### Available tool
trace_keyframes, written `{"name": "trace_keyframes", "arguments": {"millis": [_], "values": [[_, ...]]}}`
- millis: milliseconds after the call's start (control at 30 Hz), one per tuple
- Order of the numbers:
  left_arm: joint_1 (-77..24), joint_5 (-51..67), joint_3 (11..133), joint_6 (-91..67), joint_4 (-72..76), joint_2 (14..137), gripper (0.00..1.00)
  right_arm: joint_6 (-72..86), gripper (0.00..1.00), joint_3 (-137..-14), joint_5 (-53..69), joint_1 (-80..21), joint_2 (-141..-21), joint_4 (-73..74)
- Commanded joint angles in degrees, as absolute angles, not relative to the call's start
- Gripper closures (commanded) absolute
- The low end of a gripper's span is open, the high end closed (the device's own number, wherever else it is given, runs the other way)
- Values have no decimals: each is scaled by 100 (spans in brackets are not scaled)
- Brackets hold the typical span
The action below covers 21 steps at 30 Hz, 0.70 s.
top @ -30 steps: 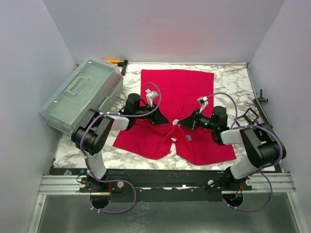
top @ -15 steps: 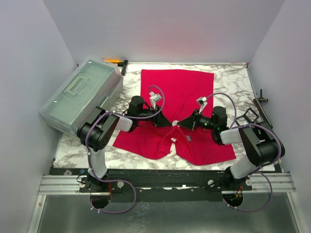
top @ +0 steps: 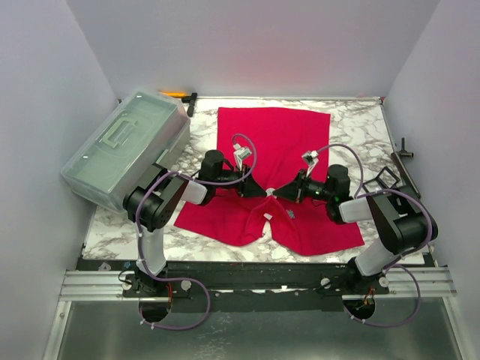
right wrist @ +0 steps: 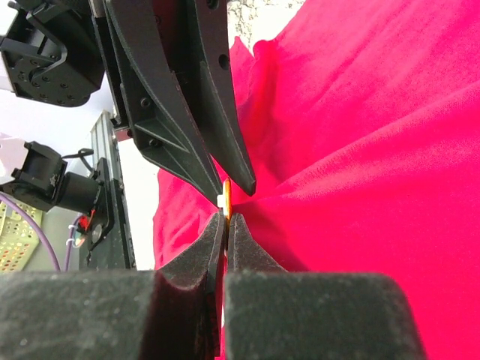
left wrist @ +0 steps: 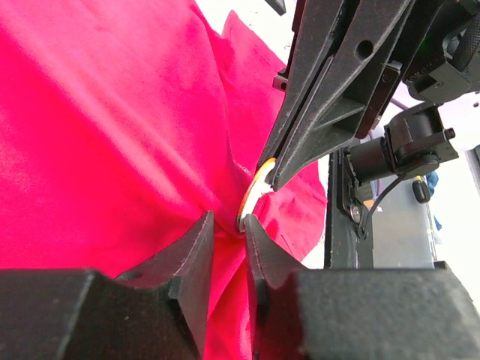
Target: Remove the brooch from the garment
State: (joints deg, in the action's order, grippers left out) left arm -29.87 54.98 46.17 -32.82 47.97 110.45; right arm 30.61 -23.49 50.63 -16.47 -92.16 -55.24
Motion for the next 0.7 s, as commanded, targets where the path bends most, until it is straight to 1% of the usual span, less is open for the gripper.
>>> {"name": "trace_keyframes", "arguments": {"millis": [0, 100, 200, 233, 367, 433, 467, 667], "values": [[-3023, 5753, 4720, -3256, 5079, 11129, 78, 3110, 99, -2337, 5414, -1632, -9324, -5731], [-3041, 5828, 4711, -3142, 5080, 11084, 85, 3091, 99, -2360, 5479, -1635, -9324, -5724], [-3058, 5961, 4691, -3088, 5080, 11033, 99, 3041, 99, -2389, 5510, -1635, -9274, -5634], [-3065, 5987, 4668, -3057, 5080, 11011, 100, 2996, 99, -2407, 5531, -1635, -9249, -5561], [-3067, 6098, 4584, -2923, 5081, 10951, 100, 2646, 93, -2540, 5657, -1622, -9153, -5044], [-3068, 6120, 4554, -2743, 4993, 10897, 100, 2342, 85, -2672, 5721, -1613, -9100, -4614], [-3067, 6114, 4546, -2618, 4862, 10862, 100, 2168, 81, -2755, 5746, -1616, -9076, -4308], [-3084, 6141, 4650, -1523, 3752, 10617, 100, 967, 70, -3216, 5839, -1566, -8904, -2861]]}}
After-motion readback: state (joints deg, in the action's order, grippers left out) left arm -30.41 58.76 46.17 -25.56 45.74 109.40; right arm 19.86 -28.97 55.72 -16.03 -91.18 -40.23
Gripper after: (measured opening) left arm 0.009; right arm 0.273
